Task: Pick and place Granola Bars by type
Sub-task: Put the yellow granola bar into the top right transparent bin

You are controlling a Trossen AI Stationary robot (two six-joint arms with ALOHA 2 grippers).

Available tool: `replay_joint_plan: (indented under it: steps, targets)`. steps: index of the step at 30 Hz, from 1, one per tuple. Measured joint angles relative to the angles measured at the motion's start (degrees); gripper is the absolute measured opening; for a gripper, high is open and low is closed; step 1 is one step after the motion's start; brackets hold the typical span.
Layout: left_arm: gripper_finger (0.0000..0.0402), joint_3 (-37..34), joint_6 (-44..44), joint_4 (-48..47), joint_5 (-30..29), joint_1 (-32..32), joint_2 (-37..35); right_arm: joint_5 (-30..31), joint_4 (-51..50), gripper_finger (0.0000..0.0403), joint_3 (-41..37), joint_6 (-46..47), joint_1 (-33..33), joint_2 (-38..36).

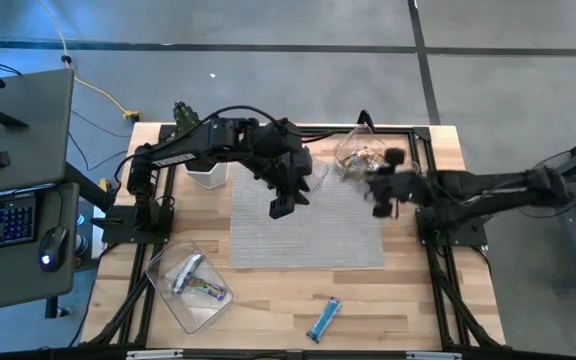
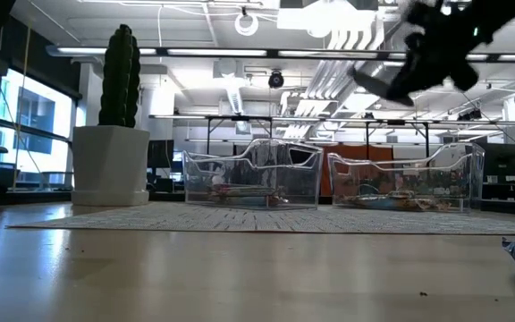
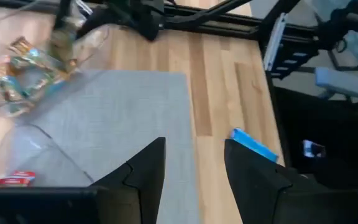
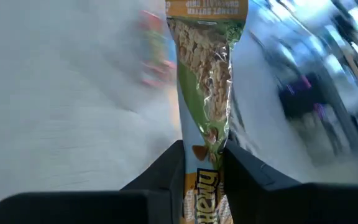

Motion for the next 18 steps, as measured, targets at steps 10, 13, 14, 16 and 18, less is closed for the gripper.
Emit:
replay_joint_plan:
  steps: [10, 13, 14, 16, 18]
  targets:
    - [0.0158, 0.0, 1.6, -3.1, -5.3, 0.0, 0.0, 0.5, 23.9, 0.0078, -18.0, 18.0, -20.6, -3.8]
    - [0.0158, 0.0, 1.8, -3.5, -5.3, 0.0, 0.1, -5.6, 20.9, 0.0078, -19.5, 21.5, -23.5, -0.9]
    - [0.0158, 0.0, 2.0, -3.7, -5.3, 0.0, 0.1, -7.0, 21.1, 0.0078, -20.1, 21.8, -24.1, 0.0]
    - [0.0158, 0.0, 2.5, -4.2, -5.3, 0.0, 0.1, -8.4, 22.3, 0.0078, -21.0, 22.4, -25.2, 1.8]
    - [0.0158, 0.0, 3.5, -4.5, -5.3, 0.0, 0.1, -8.2, 23.1, 0.0079, -21.4, 22.4, -25.6, 3.3]
